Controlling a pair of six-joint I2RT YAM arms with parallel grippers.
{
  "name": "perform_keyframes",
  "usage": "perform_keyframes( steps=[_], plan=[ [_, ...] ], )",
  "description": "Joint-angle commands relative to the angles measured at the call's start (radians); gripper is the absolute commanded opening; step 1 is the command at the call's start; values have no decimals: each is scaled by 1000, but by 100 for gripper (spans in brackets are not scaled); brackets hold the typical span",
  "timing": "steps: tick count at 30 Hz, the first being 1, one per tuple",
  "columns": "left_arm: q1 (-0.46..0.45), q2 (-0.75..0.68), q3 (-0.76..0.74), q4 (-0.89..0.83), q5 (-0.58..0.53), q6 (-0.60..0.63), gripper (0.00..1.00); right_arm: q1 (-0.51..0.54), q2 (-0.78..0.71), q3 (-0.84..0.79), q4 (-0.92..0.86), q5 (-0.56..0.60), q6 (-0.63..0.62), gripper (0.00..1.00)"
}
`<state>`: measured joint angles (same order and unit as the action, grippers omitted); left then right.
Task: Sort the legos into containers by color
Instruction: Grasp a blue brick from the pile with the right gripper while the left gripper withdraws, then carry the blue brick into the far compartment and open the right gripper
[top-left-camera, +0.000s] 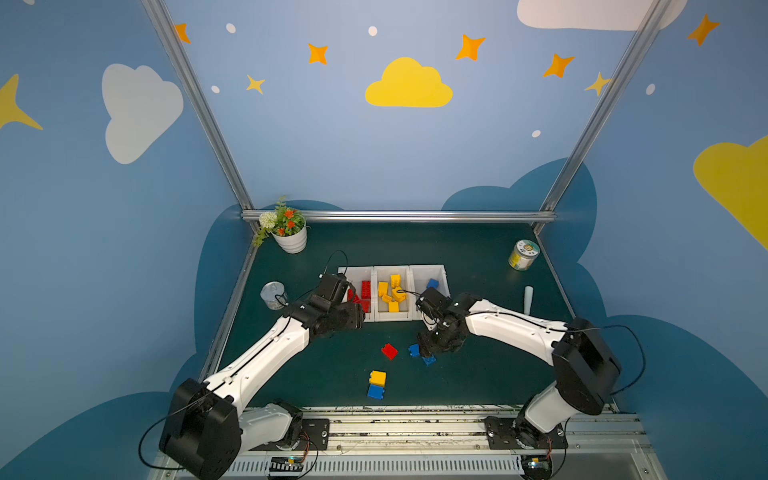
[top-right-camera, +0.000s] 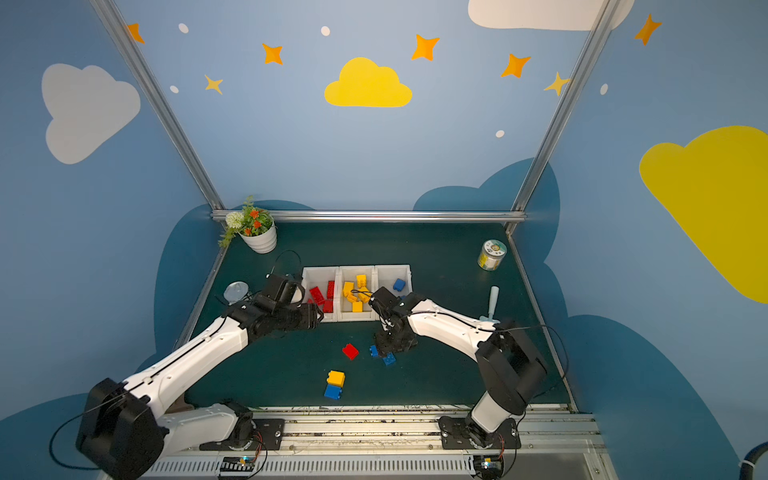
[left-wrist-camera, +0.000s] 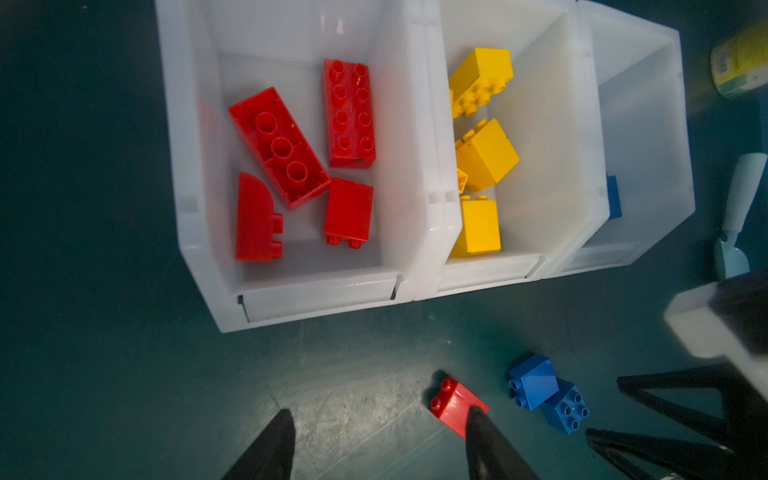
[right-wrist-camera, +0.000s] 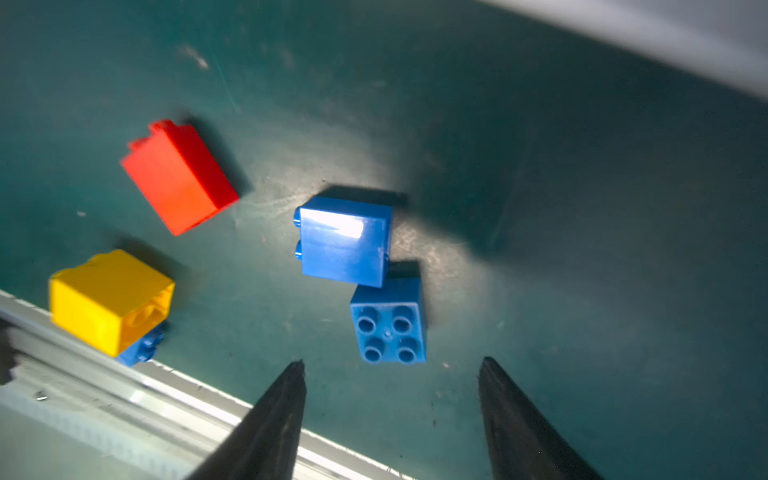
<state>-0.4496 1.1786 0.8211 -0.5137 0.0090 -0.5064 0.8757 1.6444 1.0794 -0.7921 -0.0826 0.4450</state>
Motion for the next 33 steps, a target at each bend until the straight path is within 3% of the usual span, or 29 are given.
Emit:
perform_keyframes(
  steps=[1, 5, 8, 13, 17, 22, 26, 33],
  plan=[
    [4, -61, -51, 34, -29, -46, 66, 23, 38, 29, -50, 42, -4, 66],
    [5, -115, -107, 31, -35, -78, 66, 47, 92, 42, -64, 74, -3, 65],
    [6, -149, -145, 30, -34, -106, 66, 65, 129, 51, -69, 87, -4, 59],
    [6, -205, -189, 24, -38, -132, 66, 81, 161, 78, -93, 129, 4, 33],
    [6, -246, -215, 14, -43, -150, 66, 78, 144, 102, -114, 134, -13, 22],
    [6, -299, -230, -19, -44, -159, 66, 35, 84, 189, -186, 139, -81, 19],
    [5, -344, -245, -42, -28, -156, 66, -58, 55, 313, -219, 147, -172, 20],
    [4, -424, -319, -36, 15, -217, 67, -257, 206, 551, -208, 139, -227, 19]
  ],
)
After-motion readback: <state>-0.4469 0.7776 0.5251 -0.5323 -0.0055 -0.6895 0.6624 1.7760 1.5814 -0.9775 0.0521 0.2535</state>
